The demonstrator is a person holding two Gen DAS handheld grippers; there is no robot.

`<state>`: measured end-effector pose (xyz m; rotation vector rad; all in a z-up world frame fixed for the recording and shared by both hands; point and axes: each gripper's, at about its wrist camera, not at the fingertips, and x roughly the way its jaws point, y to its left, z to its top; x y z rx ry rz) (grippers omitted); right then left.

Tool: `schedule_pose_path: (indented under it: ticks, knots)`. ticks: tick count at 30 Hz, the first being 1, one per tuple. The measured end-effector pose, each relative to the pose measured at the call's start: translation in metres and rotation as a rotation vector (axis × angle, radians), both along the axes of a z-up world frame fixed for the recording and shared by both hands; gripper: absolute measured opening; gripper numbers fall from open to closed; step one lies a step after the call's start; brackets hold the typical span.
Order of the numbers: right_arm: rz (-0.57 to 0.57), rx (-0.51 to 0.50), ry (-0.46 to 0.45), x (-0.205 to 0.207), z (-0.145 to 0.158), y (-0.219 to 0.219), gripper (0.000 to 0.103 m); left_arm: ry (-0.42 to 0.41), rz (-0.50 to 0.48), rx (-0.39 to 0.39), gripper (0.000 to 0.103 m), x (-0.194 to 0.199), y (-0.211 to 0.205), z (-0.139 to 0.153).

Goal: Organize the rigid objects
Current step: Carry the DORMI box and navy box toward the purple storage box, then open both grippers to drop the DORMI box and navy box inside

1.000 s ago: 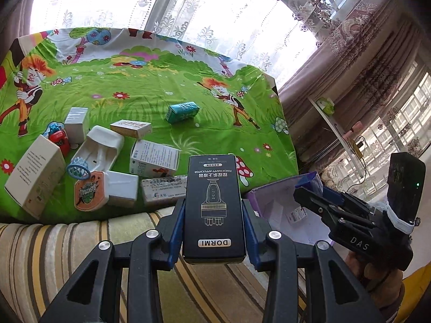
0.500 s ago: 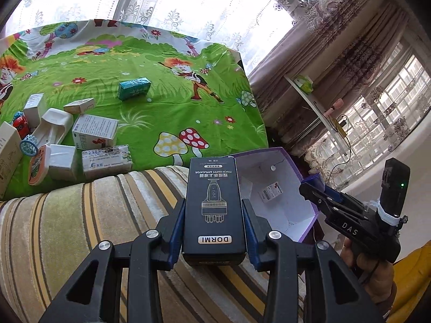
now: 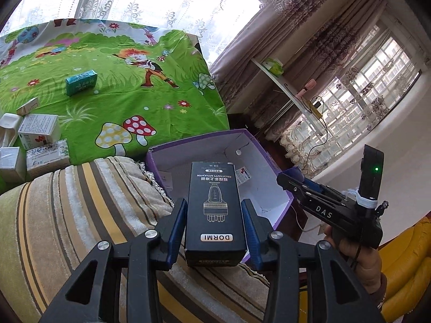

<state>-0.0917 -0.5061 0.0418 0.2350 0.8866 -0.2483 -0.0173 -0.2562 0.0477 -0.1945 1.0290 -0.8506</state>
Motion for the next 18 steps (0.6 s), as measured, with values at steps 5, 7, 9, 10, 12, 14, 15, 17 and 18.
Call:
schedule_pose_path:
  ticks: [5,7,9,10,12,14,15,17,18]
  knots:
    - [-0.012,-0.002,-0.002,-0.002,0.001,-0.002,0.067,-0.005,0.004,0.0,0.058,-0.001,0.001,-0.001]
    - [-0.007,-0.002,0.001,0.001,0.001,-0.001,0.067,-0.006,0.005,-0.001,0.058,-0.001,0.002,-0.001]
    - [0.004,-0.009,0.001,0.001,0.002,0.002,0.067,-0.008,0.006,-0.003,0.058,-0.001,0.003,-0.001]
    - [0.009,-0.008,0.002,0.002,0.001,0.003,0.067,-0.009,0.007,-0.003,0.058,-0.001,0.004,0.0]
    - [0.018,-0.01,0.003,0.002,0.001,0.006,0.067,-0.011,0.01,-0.004,0.058,-0.002,0.005,0.0]
    - [0.026,0.001,-0.002,0.002,0.002,0.006,0.067,-0.017,0.017,-0.002,0.058,-0.002,0.008,0.001]
    - [0.028,0.008,-0.004,0.002,0.002,0.007,0.068,-0.02,0.021,0.001,0.058,-0.002,0.01,0.002]
    - [0.031,0.011,-0.003,0.003,0.003,0.008,0.07,-0.028,0.029,0.011,0.058,-0.001,0.012,0.003]
    - [0.034,0.011,-0.001,0.003,0.003,0.009,0.07,-0.037,0.031,0.019,0.058,-0.002,0.014,0.004]
